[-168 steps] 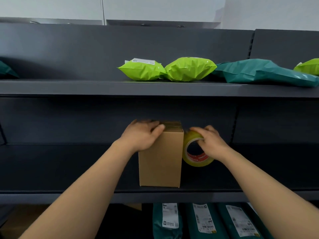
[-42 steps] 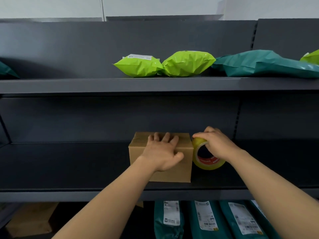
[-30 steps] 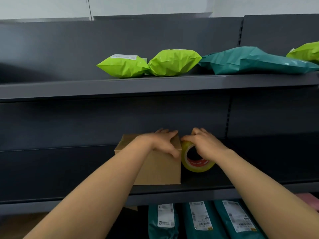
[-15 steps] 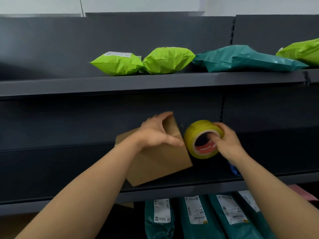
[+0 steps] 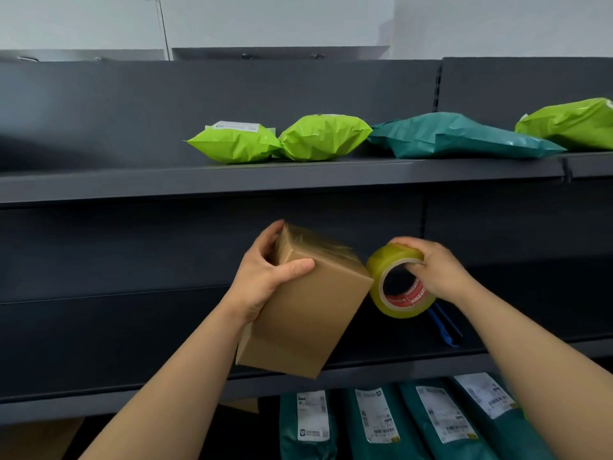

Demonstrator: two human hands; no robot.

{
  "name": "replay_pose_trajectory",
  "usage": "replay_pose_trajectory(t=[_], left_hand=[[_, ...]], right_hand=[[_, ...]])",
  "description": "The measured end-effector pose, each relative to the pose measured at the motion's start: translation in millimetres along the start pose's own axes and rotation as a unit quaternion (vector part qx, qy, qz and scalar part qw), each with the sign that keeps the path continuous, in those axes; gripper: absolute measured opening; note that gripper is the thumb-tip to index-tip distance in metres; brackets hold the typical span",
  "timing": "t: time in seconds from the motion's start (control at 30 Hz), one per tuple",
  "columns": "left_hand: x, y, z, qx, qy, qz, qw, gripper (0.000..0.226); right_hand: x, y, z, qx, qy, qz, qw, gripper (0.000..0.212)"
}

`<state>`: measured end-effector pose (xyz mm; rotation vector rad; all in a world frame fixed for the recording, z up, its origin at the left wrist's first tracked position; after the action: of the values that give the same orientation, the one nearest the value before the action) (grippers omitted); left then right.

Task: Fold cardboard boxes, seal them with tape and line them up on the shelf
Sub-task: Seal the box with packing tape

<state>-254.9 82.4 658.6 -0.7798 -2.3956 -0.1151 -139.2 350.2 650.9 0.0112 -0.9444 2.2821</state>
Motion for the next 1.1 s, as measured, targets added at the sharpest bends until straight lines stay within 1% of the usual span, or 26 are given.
replay_pose_trajectory(t=[0.07, 0.23, 0.53, 0.63, 0.77, 0.83, 0.93, 0.97, 1.0, 1.03, 1.1], left_hand=[[-3, -7, 3, -0.018, -0.005, -0.008, 1.000, 0.117], [-10, -28, 12, -0.029, -0.014, -0.020, 0.999, 0.118], [-20, -48, 21, -0.068, -0.015, -0.042, 0.997, 0.122], [-22, -54, 22, -0.080, -0.006, -0.036, 0.996, 0.112], [-29, -63, 20, -0.046, -0.011, -0.016, 0.999, 0.085], [-30, -65, 13, 0.000, -0.022, -0.001, 1.000, 0.076], [-20, -74, 5, 0.159, -0.026, 0.006, 0.987, 0.058], [-16, -75, -1, 0.230, -0.012, 0.016, 0.973, 0.050], [-11, -74, -5, 0.303, 0.004, 0.034, 0.952, 0.048], [-8, -70, -8, 0.366, 0.017, 0.055, 0.929, 0.053], [-1, -63, -12, 0.450, 0.023, 0.082, 0.889, 0.062]], right_hand=[[1, 7, 6, -0.018, -0.003, 0.006, 1.000, 0.049], [5, 27, 23, -0.043, -0.009, 0.024, 0.999, 0.050], [5, 51, 40, -0.049, -0.006, 0.051, 0.998, 0.045], [1, 60, 47, -0.049, -0.005, 0.057, 0.997, 0.045], [-2, 69, 58, -0.058, -0.018, 0.055, 0.997, 0.047], [-3, 70, 63, -0.068, -0.026, 0.051, 0.996, 0.045], [-4, 71, 66, -0.083, -0.028, 0.043, 0.995, 0.045], [-5, 71, 68, -0.085, -0.034, 0.039, 0.995, 0.044], [-7, 72, 70, -0.084, -0.043, 0.036, 0.995, 0.043], [-9, 73, 72, -0.081, -0.052, 0.034, 0.995, 0.041], [-11, 74, 74, -0.078, -0.060, 0.032, 0.995, 0.040]])
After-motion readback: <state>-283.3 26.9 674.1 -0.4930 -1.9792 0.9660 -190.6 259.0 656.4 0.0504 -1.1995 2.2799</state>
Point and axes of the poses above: each hand's wrist, its own x-axis towards the middle knuckle, its own y-axis out of the palm, z = x × y, the point moved 9 cm from there along x, towards the middle knuckle, and after that the axes turned 12 degrees about y, right-handed, at the moved point
